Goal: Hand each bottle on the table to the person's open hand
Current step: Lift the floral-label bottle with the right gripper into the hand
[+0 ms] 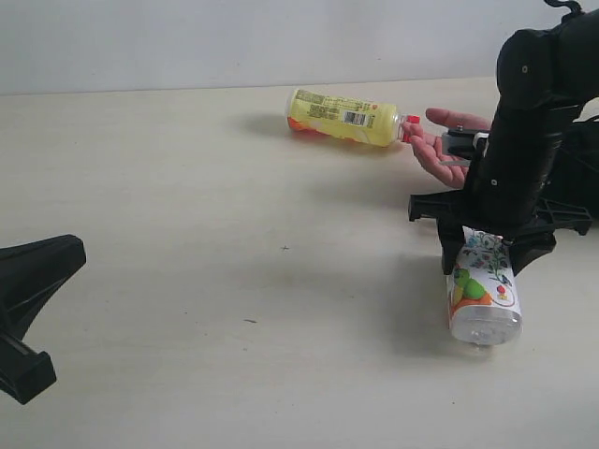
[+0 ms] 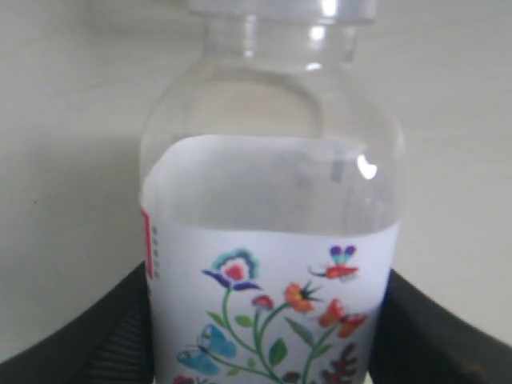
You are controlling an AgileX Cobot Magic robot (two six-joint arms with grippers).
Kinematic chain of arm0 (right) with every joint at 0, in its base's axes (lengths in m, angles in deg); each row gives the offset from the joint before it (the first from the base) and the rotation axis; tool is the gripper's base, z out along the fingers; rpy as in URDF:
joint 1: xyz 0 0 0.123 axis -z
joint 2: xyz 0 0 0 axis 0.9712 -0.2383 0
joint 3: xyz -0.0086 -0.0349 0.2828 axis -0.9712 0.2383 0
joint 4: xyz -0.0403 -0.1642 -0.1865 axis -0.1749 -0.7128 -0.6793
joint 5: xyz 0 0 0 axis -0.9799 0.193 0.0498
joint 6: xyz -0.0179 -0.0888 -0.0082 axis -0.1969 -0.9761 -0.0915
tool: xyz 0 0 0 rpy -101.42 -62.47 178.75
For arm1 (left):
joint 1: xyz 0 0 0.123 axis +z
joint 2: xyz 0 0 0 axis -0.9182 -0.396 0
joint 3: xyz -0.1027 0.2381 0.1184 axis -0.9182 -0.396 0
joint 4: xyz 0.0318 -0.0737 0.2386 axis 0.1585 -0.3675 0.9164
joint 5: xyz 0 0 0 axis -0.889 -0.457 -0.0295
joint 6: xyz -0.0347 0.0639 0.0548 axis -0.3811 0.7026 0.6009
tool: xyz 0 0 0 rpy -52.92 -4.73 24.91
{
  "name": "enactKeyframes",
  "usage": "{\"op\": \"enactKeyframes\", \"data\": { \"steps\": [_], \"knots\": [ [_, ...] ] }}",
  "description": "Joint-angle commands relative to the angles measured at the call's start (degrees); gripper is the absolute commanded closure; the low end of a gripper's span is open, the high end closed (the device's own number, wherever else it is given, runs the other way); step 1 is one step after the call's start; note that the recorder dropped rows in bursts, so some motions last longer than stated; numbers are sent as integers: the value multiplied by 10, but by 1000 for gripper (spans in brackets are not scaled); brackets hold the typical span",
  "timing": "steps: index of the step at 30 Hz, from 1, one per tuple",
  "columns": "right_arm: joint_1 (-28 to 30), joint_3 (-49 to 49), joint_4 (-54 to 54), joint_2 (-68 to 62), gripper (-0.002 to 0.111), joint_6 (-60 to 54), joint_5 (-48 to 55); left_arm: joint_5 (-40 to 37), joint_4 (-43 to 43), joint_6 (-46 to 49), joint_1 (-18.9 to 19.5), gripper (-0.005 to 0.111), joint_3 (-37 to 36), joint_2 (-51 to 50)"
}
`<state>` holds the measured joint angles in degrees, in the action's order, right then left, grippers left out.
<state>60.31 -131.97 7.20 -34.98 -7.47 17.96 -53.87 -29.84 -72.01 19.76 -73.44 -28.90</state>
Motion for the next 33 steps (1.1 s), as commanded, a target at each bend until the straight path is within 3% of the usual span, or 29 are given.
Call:
{"op": "enactKeyframes", "data": {
  "steps": [1,7,12,24,33],
  "knots": [
    [-1,-2,-3,17,108,-20,46,10,-5,-5,1,107,-2,3],
    [-1,-3,-5,78,108,-88,144,10,-5,-5,1,107,-2,3],
    [-1,-25,-16,134,108,-123,144,10,-5,-5,1,107,-2,3],
    [-1,-291,-69,80,108,-149,144,10,-5,-5,1,107,-2,3],
    [27,-397,-76,-27,108,-184,144,10,-5,-5,1,107,-2,3]
  ]
}}
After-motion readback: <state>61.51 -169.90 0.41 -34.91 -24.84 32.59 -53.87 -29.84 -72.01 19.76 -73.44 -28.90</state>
